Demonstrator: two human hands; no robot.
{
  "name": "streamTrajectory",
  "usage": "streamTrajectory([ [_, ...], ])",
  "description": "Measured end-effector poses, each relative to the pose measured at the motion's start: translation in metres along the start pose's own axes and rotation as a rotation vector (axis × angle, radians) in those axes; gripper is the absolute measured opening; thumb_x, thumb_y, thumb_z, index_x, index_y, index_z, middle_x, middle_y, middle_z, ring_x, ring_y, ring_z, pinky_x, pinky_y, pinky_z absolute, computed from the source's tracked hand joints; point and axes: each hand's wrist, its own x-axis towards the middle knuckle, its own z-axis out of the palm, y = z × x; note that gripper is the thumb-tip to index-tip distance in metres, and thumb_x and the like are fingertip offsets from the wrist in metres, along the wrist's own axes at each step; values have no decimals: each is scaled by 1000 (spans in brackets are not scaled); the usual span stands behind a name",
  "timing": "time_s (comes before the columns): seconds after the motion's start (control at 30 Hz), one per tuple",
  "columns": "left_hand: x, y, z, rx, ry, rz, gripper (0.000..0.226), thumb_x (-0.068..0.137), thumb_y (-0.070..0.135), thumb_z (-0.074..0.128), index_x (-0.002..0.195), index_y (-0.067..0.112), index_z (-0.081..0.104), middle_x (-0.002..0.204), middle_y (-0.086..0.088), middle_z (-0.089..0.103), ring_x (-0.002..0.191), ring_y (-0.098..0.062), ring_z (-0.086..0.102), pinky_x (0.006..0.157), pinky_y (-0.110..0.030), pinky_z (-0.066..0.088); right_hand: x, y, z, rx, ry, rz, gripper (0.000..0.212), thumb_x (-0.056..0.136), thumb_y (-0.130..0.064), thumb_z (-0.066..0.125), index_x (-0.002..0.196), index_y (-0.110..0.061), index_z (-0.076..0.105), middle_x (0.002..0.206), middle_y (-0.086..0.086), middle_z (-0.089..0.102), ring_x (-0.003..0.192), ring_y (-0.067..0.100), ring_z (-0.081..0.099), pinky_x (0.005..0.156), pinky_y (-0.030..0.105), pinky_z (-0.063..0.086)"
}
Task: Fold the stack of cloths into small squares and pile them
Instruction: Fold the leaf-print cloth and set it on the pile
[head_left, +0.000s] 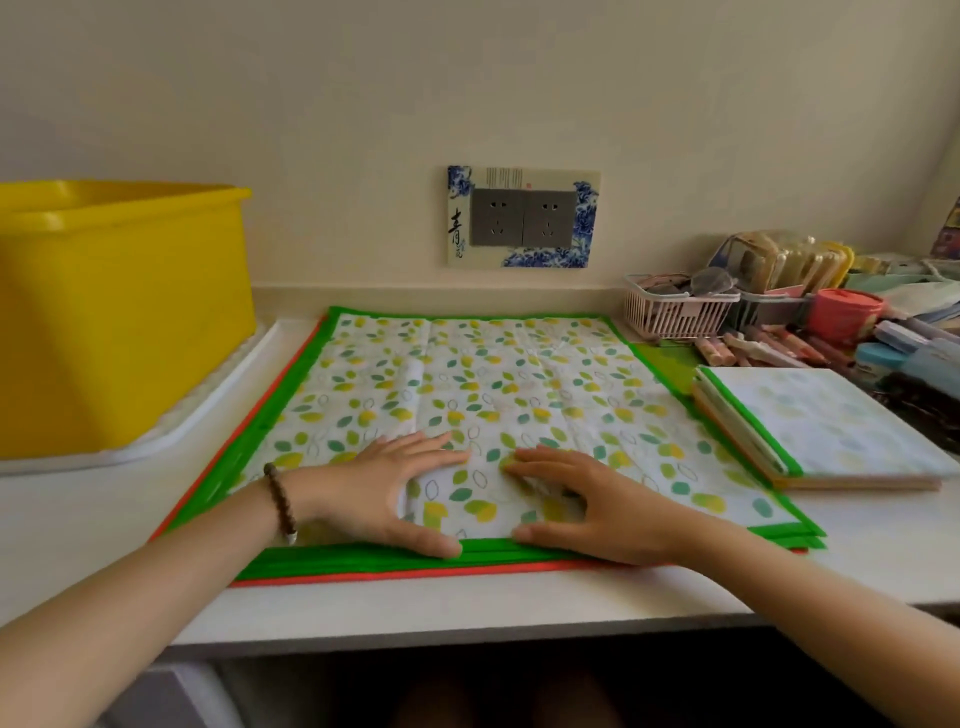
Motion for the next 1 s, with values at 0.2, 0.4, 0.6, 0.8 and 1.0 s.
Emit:
streamTrajectory([
  [0.2,-12,4,4,-19,-4,9,95,70,72,58,145,50,4,152,26,-13,140,1,-18,117,-35,-10,-9,-3,1,0,-72,-38,65,77,-61,59,136,-50,36,148,-32,20,136,-12,12,112,16,12],
  [0.4,-20,10,-11,-247,20,18,60,71,63,66,126,56,45,150,27,20,140,3,13,117,-31,14,-8,-7,-8,-4,-86,-53,41,79,-58,60,119,-52,55,141,-33,35,130,-15,28,107,12,20],
  [0.6,-13,8,-29,-331,15,53,13,79,45,69,89,37,72,130,21,55,121,12,43,111,-21,23,0,-12,-21,-8,-48,-66,21,86,-42,59,100,-31,70,106,-26,64,101,-11,56,88,6,40],
  [0.8,2,4,-69,-321,214,65,11,80,41,68,80,31,73,84,13,72,81,0,65,86,-24,50,31,-16,-52,-184,118,-57,17,90,-35,57,97,-26,70,92,-10,70,82,2,62,79,22,52],
  [1.0,37,-8,-94,-83,456,-36,9,87,37,62,84,30,66,85,16,63,82,-4,58,78,-26,48,80,-2,-64,-437,292,-18,22,94,-36,51,105,-27,67,97,-7,70,85,14,63,74,26,48],
])
